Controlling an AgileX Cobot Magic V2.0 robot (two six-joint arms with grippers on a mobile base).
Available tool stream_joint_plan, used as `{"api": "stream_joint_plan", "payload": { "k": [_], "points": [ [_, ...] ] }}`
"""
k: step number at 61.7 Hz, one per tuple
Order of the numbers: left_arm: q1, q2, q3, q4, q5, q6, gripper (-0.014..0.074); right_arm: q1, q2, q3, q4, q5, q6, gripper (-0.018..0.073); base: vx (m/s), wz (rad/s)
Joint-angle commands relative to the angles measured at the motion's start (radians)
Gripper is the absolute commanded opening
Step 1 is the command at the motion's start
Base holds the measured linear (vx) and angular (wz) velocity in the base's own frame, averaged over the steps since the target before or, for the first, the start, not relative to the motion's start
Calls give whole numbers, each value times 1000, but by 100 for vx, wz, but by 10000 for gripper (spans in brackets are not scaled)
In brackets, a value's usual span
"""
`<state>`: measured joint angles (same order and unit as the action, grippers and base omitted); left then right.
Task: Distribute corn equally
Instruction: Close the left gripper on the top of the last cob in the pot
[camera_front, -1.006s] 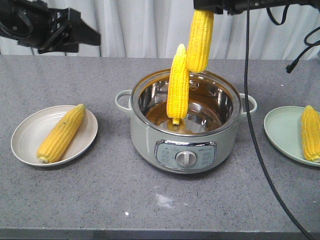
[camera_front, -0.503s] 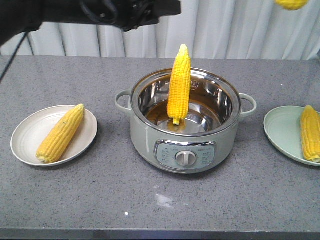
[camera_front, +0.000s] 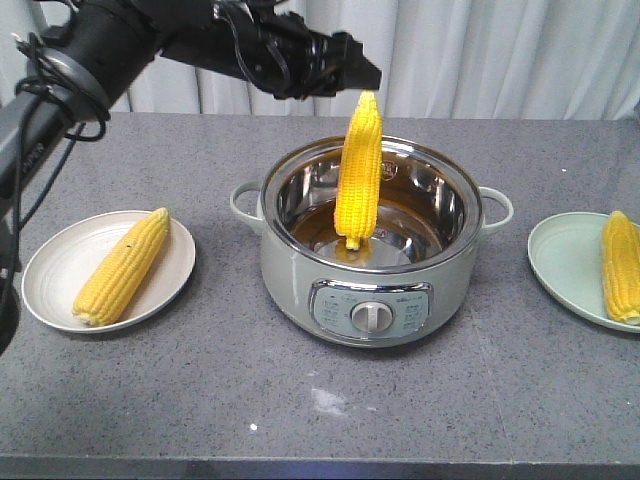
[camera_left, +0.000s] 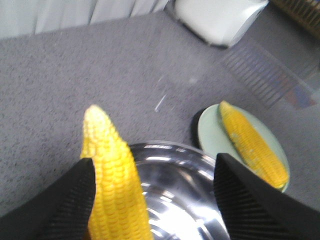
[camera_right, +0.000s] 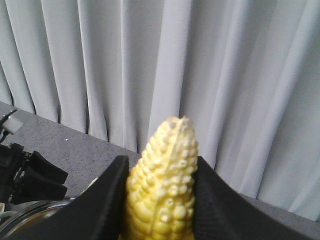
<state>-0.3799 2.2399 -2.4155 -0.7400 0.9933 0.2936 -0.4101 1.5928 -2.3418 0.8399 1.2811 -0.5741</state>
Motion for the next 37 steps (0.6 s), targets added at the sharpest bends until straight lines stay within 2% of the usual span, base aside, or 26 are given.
{"api": "stream_joint_plan", "payload": {
  "k": [1,30,37],
  "points": [
    [-12,-49,-31,-16,-45,-11,490,-5,-28,-16,31,7,2,-6,0,0],
    [-17,2,-31,4,-106,-9,491,-5,-28,-16,31,7,4,-6,0,0],
    [-17,5,-31,3,-120,-9,517,-5,-28,-16,31,7,4,-6,0,0]
  ]
}}
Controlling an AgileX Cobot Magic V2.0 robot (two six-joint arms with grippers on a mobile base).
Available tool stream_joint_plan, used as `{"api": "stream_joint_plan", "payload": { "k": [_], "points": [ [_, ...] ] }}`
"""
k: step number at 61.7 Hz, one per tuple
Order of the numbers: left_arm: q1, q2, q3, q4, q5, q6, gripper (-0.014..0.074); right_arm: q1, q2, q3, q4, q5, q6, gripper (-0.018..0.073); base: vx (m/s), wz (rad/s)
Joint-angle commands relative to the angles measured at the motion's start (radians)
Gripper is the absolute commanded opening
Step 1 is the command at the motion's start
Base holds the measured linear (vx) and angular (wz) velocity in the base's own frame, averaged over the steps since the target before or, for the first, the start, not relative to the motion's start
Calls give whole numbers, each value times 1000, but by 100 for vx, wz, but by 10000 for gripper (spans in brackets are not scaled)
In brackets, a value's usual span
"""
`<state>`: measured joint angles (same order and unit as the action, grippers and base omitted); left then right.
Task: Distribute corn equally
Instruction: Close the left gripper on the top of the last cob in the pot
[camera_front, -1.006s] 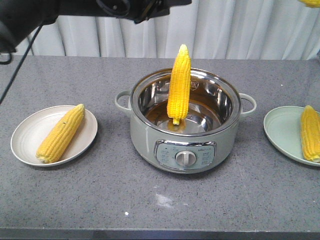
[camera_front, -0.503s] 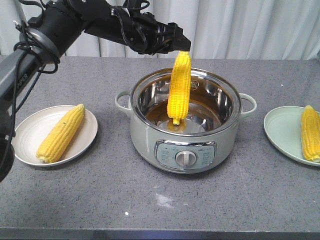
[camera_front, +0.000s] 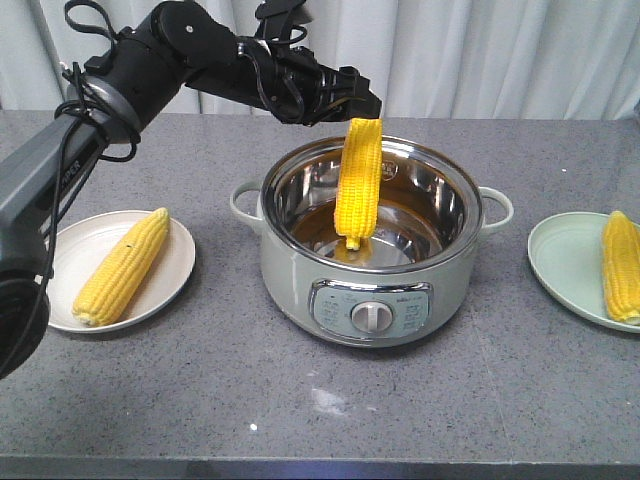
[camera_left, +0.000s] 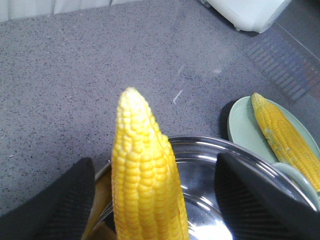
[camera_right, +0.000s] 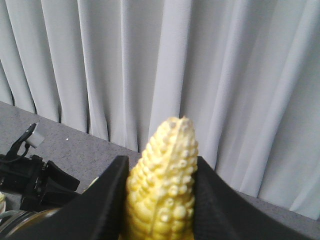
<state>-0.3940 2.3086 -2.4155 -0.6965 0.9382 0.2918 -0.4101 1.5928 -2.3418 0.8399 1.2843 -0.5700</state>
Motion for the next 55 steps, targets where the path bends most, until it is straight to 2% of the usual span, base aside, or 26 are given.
{"api": "stream_joint_plan", "payload": {
  "k": [1,17,55],
  "points": [
    [-3,-64,-31,-40,-69,-7,524,-5,-28,-16,31,3,0,-6,0,0],
    [-4,-64,-31,-40,-72,-7,615,-5,-28,-16,31,2,0,-6,0,0],
    [-24,-32,-31,-57,-148,-7,611,-5,-28,-16,31,2,0,-6,0,0]
  ]
}}
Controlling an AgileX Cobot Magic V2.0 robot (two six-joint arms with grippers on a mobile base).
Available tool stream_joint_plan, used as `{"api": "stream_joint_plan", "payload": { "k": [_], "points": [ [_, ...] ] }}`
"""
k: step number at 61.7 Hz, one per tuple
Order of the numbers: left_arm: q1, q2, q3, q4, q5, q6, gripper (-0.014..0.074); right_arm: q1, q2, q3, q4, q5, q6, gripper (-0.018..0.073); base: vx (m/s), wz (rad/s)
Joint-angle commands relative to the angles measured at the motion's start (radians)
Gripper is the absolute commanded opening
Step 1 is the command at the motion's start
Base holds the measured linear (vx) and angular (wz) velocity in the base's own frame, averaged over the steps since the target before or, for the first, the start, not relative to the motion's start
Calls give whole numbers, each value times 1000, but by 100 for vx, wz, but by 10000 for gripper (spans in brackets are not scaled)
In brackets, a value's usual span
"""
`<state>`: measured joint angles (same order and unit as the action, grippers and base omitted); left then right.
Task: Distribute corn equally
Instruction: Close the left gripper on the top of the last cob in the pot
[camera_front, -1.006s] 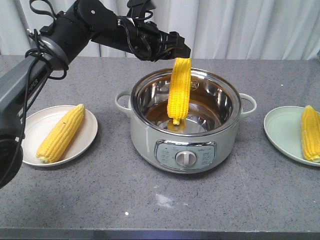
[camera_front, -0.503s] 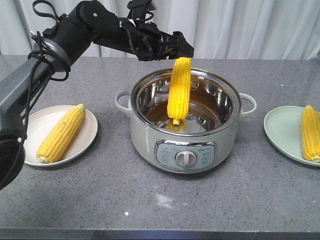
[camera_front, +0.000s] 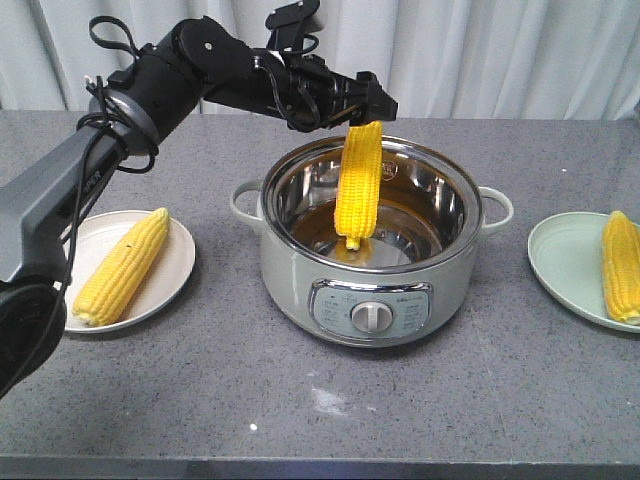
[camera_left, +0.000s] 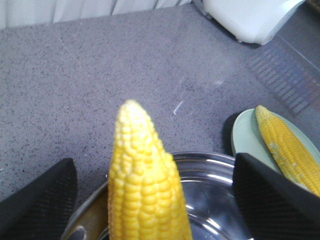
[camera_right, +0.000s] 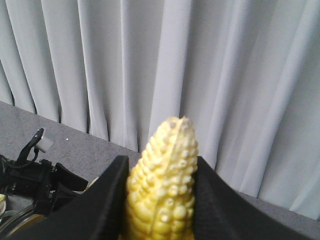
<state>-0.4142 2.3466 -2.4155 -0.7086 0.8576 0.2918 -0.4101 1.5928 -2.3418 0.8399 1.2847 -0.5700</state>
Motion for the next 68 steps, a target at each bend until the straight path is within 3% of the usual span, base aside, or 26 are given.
{"api": "stream_joint_plan", "payload": {
  "k": [1,68],
  "points": [
    [-4,-70,-31,-45,-71,-7,611,-5,-28,-16,31,2,0,-6,0,0],
    [-13,-38,-31,-64,-126,-4,585,-5,-28,-16,31,3,1,-6,0,0]
  ]
}}
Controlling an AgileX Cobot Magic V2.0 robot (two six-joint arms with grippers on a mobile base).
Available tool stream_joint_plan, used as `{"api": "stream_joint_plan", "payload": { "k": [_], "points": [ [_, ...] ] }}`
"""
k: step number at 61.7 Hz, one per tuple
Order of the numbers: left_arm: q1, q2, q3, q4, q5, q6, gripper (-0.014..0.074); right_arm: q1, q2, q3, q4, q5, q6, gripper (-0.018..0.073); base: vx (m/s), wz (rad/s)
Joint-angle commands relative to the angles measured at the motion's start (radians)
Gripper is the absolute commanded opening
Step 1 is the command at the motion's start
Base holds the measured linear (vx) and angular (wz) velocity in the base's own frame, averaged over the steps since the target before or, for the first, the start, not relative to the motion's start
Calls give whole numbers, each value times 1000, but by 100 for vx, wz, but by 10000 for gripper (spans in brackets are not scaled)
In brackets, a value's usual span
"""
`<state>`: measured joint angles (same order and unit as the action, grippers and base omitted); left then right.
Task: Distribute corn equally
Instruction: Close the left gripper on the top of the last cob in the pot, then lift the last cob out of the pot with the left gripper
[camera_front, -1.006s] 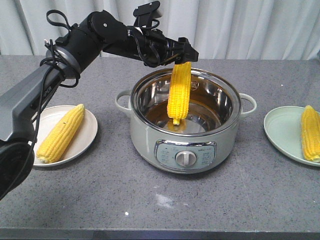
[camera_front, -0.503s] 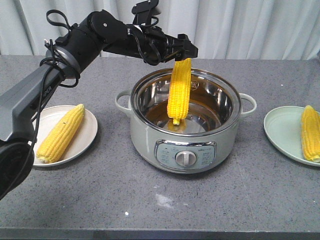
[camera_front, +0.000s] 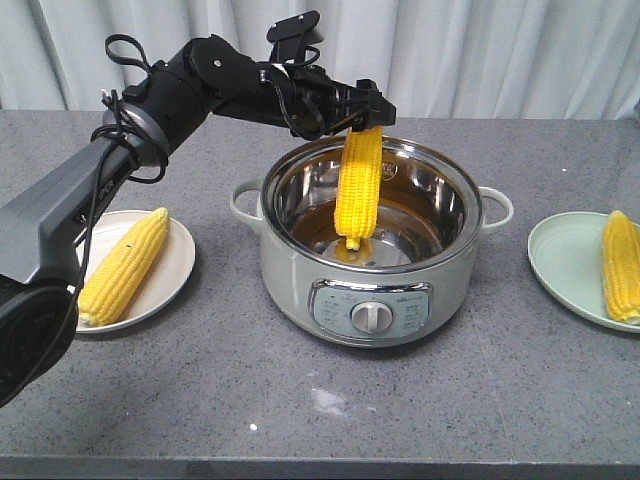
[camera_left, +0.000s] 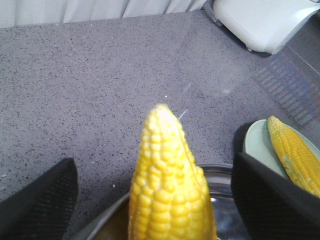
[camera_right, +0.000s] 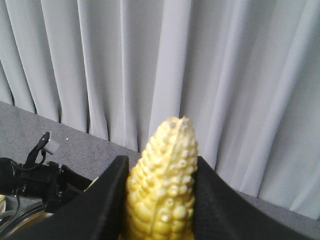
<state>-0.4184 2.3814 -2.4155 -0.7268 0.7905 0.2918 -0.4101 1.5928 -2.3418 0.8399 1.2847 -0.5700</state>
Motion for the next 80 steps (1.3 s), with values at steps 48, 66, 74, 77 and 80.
{"api": "stream_joint_plan", "payload": {
  "k": [48,66,74,77,80],
  "points": [
    [-8,-169,-34,-43,-11,-4,-8,-5,-25,-16,31,3,1,-6,0,0],
    [-8,-409,-34,82,231,4,-8,-5,-24,-16,31,1,1,-6,0,0],
    [-8,-492,-34,180,440,-25,-8,-5,-24,-16,31,1,1,-6,0,0],
    [-8,-515,-30,203,463,-53,-8,-5,-24,-16,31,1,1,-6,0,0],
    [-8,-537,-24,217,463,-88,-8,-5,-24,-16,31,1,1,-6,0,0]
  ]
}}
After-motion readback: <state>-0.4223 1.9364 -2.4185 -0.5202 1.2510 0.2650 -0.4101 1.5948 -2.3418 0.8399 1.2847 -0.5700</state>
